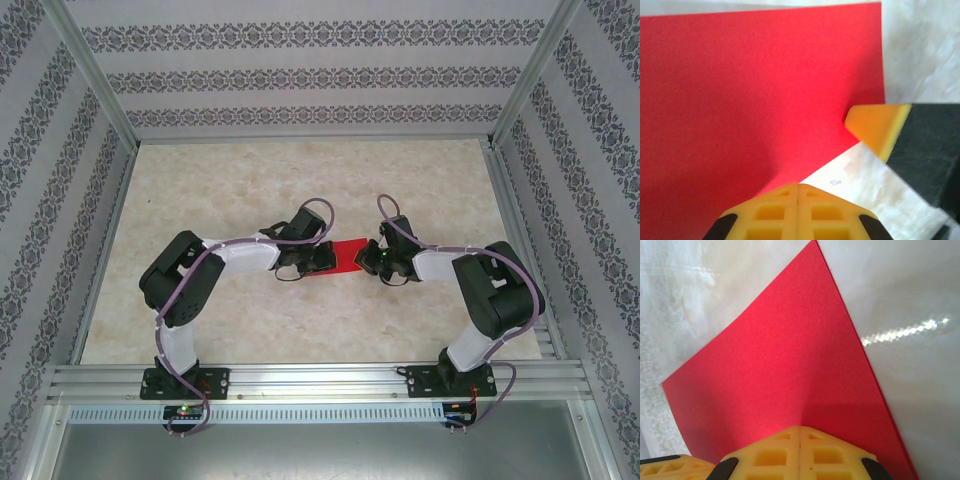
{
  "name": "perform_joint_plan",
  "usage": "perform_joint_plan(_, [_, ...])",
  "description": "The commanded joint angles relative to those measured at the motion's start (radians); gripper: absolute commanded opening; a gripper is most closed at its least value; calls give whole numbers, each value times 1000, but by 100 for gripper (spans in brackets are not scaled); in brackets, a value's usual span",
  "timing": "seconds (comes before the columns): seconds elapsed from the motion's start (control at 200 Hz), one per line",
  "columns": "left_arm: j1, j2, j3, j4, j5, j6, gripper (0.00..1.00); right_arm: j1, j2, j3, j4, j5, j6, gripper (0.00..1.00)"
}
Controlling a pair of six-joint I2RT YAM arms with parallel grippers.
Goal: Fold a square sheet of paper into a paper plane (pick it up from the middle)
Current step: First fold in half a square sheet of paper at the center of the table.
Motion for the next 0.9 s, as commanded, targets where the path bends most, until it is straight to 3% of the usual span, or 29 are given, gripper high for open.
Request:
perform_joint_plan(0.0, [-20,8,-36,164,-6,-185,1,-6,16,-19,8,28,20,0])
perform_joint_plan(0.24, [-80,44,-65,229,-107,-302,0,-6,29,-33,29,25,39,0])
perform_joint_plan(0.51, [-90,50,-108,229,-173,-367,0,-7,51,-50,39,21,41,0])
perform_joint_plan(0.894, [-89,-8,-134,377,-178,-319,0,-15,70,-64,34,27,41,0])
